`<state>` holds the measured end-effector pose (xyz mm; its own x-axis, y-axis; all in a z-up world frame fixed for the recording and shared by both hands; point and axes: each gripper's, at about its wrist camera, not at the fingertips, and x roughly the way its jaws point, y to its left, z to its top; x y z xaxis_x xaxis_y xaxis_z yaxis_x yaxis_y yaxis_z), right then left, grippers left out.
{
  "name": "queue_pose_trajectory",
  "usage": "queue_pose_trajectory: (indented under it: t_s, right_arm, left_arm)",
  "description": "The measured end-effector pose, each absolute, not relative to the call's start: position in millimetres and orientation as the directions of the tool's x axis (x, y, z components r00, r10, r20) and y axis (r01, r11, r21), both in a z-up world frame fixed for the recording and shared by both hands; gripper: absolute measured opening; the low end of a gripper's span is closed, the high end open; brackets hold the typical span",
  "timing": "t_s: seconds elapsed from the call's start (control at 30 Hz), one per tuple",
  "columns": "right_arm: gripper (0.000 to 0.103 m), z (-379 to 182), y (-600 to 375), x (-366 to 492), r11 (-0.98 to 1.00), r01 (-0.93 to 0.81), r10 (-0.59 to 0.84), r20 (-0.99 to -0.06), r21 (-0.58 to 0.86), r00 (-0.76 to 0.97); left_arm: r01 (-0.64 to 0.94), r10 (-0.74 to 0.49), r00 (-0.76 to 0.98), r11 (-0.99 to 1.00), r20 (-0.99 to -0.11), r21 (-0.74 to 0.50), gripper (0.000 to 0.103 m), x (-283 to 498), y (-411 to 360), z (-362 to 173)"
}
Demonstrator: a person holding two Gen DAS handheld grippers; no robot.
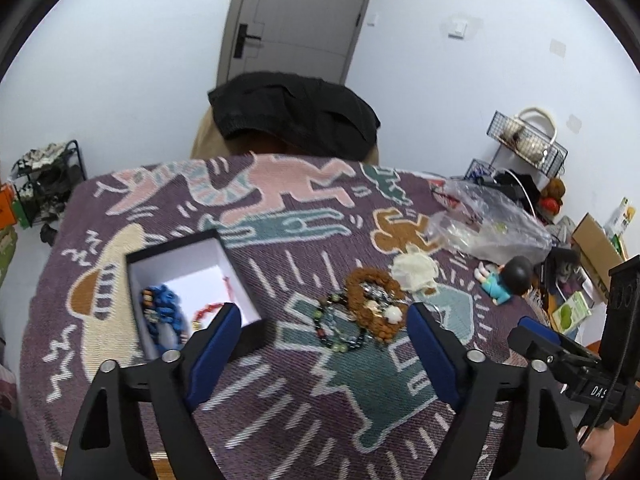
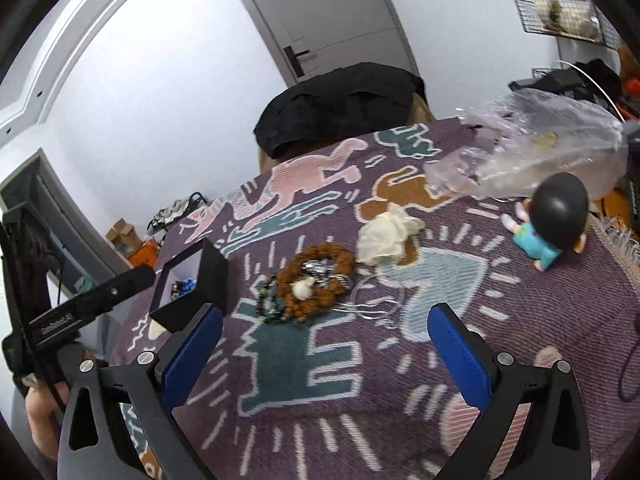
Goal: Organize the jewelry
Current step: 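Move both grippers back to the jewelry pile, left toward the brown bead bracelet, then grasp the brown bead bracelet with left gripper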
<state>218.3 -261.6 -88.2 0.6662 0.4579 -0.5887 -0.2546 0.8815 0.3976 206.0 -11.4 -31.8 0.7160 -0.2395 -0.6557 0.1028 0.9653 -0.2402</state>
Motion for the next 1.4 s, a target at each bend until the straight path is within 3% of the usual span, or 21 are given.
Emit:
queue_pose_trajectory:
  t_s: [0.1, 0.27, 0.43, 0.9, 1.03, 1.1, 1.23, 1.4]
  right_arm:
    - [0.1, -93.5, -275.4, 221.3, 0.884, -0.227, 0.447, -0.594, 0.408, 0.669]
    - [0.083, -106.6, -293.4, 228.0, 0.877, -0.181, 0.445, -0.612, 0.445, 0.653]
    - [0.08, -113.9, -301.6, 228.6, 0.871, -0.163, 0.448, -0.614, 0.463, 0.65]
    - [0.067, -129.2, -306.0, 240.5, 0.862, -0.14, 0.458, -0.631, 0.487, 0.626]
    - [0.055, -141.7, -297.9, 257.4, 0.861, -0.13, 0.466, -0.66, 0.492, 0.589]
    - [0.05, -147.4, -293.4, 268.9, 0.865, -0.121, 0.463, -0.678, 0.488, 0.571]
    - [0.042, -155.4, -285.0, 289.4, 0.878, -0.112, 0.447, -0.716, 0.465, 0.536]
    - [0.041, -158.6, -270.2, 306.3, 0.907, -0.128, 0.407, -0.75, 0.402, 0.521]
  left_arm:
    - [0.126, -0.255, 0.694, 0.964, -0.673, -0.235, 0.079, 214.4, -26.5, -38.1]
    - [0.166, -0.281, 0.651, 0.959, -0.705, -0.229, 0.067, 231.3, -53.4, -49.3]
    - [0.152, -0.293, 0.611, 0.955, -0.735, -0.255, 0.038, 253.9, -62.5, -65.9]
    - [0.059, -0.289, 0.511, 0.951, -0.81, -0.302, 0.036, 295.9, -67.9, -113.8]
    - [0.03, -0.311, 0.491, 0.94, -0.814, -0.341, 0.036, 304.1, -65.8, -123.5]
    - [0.033, -0.332, 0.495, 0.931, -0.803, -0.364, 0.026, 304.8, -64.9, -123.4]
    - [0.04, -0.313, 0.517, 0.938, -0.797, -0.343, 0.022, 302.2, -65.2, -116.2]
    - [0.071, -0.314, 0.547, 0.941, -0.776, -0.331, 0.019, 298.0, -64.8, -99.3]
